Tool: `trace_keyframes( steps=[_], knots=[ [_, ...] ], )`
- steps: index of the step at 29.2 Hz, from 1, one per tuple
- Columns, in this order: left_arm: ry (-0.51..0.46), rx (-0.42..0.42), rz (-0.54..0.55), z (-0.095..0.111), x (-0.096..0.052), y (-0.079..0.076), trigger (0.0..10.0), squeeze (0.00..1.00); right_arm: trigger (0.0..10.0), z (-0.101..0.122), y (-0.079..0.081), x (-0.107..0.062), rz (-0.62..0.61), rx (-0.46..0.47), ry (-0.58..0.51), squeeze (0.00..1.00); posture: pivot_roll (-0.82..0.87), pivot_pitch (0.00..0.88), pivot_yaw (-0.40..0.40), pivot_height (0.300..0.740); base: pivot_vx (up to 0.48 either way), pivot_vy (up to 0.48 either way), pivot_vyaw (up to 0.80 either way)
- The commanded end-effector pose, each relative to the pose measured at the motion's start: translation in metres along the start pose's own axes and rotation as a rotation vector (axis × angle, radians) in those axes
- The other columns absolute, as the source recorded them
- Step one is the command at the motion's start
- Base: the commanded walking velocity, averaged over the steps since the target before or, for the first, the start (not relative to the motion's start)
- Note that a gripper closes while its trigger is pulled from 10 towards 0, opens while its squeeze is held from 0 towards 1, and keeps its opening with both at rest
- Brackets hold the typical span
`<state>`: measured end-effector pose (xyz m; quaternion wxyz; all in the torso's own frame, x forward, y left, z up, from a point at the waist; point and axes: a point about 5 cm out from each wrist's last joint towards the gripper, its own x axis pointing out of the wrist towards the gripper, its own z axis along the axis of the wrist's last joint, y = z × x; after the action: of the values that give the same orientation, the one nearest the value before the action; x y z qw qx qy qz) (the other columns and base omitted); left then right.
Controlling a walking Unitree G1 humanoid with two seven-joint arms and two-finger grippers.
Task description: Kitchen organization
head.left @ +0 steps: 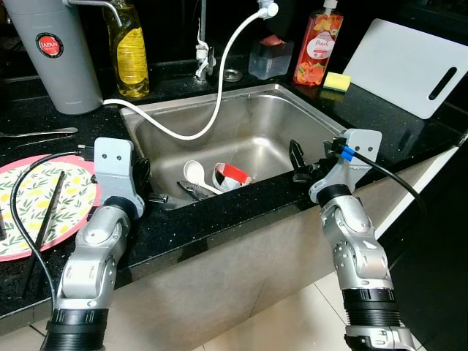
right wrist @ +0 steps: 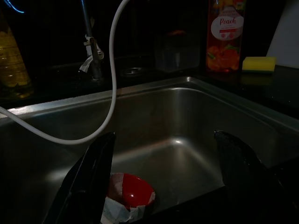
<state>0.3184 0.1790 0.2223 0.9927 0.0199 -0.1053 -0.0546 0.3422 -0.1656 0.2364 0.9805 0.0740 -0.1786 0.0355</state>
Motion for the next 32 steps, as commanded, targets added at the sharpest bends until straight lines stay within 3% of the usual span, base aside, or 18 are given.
trace_keyframes(
  steps=[1, 32],
  knots=[
    [0.040, -0.009, -0.006, -0.0091, -0.0018, -0.0006, 10.0, 0.00, 10.0, -0.0013, -0.0035, -0.0004, -0.011, 0.005, 0.002, 0.00, -0.09, 0.103, -0.032, 0.740, 0.000, 0.000, 0.00],
    [0.037, -0.013, -0.006, -0.0090, -0.0014, -0.0011, 10.0, 0.00, 10.0, 0.0000, -0.0055, -0.0001, -0.016, 0.003, 0.000, 0.00, -0.10, 0.106, -0.032, 0.740, 0.000, 0.000, 0.00]
  ],
)
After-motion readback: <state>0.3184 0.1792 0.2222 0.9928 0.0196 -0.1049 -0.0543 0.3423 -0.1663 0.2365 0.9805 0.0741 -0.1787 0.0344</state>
